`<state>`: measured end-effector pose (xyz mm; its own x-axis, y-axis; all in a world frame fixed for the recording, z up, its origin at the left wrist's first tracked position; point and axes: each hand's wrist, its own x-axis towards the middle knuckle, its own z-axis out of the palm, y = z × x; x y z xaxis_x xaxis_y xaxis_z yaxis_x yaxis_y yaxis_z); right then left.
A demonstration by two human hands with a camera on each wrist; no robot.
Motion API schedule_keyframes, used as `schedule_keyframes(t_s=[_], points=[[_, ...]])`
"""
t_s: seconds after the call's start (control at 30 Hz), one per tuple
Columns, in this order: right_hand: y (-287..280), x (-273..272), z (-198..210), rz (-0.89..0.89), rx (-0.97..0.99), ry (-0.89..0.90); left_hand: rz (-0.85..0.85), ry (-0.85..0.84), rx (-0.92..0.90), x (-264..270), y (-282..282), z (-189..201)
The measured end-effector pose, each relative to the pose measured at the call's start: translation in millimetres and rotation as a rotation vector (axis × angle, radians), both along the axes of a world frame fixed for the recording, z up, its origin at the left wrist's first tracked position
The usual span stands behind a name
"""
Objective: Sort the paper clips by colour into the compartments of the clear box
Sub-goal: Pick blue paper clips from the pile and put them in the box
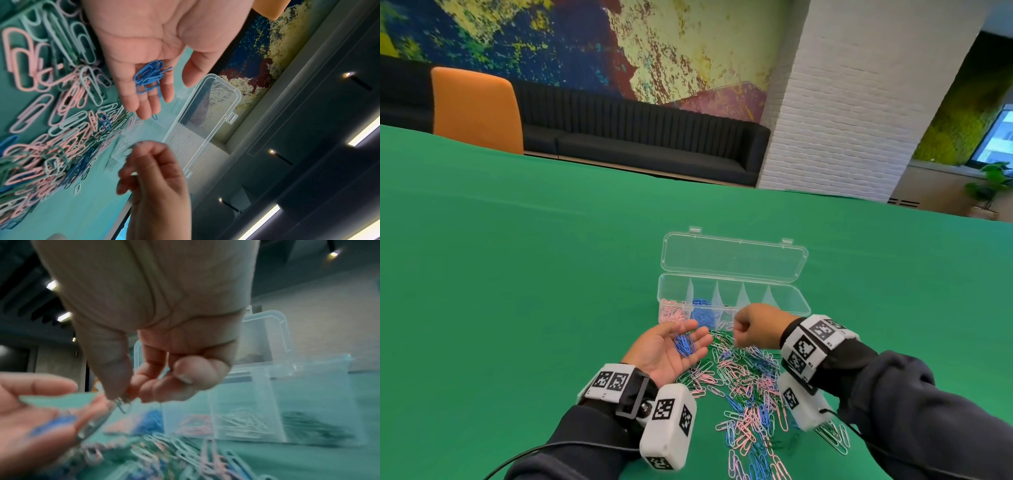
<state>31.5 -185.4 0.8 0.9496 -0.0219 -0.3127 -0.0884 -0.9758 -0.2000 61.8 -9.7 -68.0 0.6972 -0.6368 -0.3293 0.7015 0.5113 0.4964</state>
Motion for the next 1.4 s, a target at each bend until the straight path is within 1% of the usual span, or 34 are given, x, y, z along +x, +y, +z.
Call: schedule_keyframes(t_s=[0.07,0.1,0.13,0.17,0.23,0.3,0.33,0.47,0.5,0.6,0.67,0.8,0.87,0.9,0.93,1.0,1.03,1.07,1.1,1.2,1.23,1.33,1.4], points=[[3,-3,12,0.000,0.210,-0.048,-0.023,0.014,-0.003,0,-2,0],[4,-3,17,0.005,0.251,-0.070,-0.030,0.023,-0.004,0,-2,0],[4,-2,19,0.019,0.247,-0.082,-0.035,0.032,-0.008,1,-3,-1],[3,-2,20,0.035,0.208,-0.068,-0.037,0.039,-0.013,1,-2,-1],[1,-1,16,0.069,0.102,0.041,-0.026,0.046,-0.022,3,-1,-2],[1,-2,9,0.078,0.060,0.171,-0.001,0.045,-0.030,6,1,-3],[2,-3,6,0.074,0.047,0.183,0.009,0.045,-0.034,7,2,-3],[7,4,-5,0.112,-0.088,-0.033,0.016,0.045,-0.037,8,2,-5],[10,6,-7,0.134,-0.105,-0.030,0.016,0.045,-0.033,8,2,-5],[14,11,-15,0.222,-0.202,0.060,0.015,0.042,-0.027,8,2,-6],[16,14,-17,0.251,-0.258,0.073,0.015,0.040,-0.023,8,2,-6],[14,14,-14,0.196,-0.256,0.053,0.012,0.037,-0.012,7,1,-6],[13,12,-11,0.172,-0.216,0.038,0.013,0.036,-0.006,7,1,-6],[12,10,-8,0.160,-0.163,0.025,0.014,0.036,-0.003,6,1,-5],[12,9,-3,0.148,-0.077,-0.002,0.013,0.037,0.000,6,0,-4],[12,5,8,0.086,0.191,-0.050,0.008,0.040,0.007,4,-2,-3],[10,4,14,0.053,0.292,-0.071,0.002,0.044,0.004,2,-3,-3],[8,2,17,0.036,0.328,-0.085,-0.006,0.051,-0.006,1,-5,-3],[4,0,20,0.030,0.288,-0.082,-0.013,0.060,-0.019,1,-6,-3],[-9,-8,12,0.046,-0.084,0.042,-0.023,0.080,-0.057,1,-6,-5],[-13,-10,5,0.038,-0.174,0.098,-0.025,0.081,-0.065,2,-6,-5],[-21,-15,-12,0.027,-0.274,0.171,-0.028,0.080,-0.072,2,-6,-6],[-25,-14,-17,0.021,-0.268,0.161,-0.028,0.077,-0.070,2,-5,-7]])
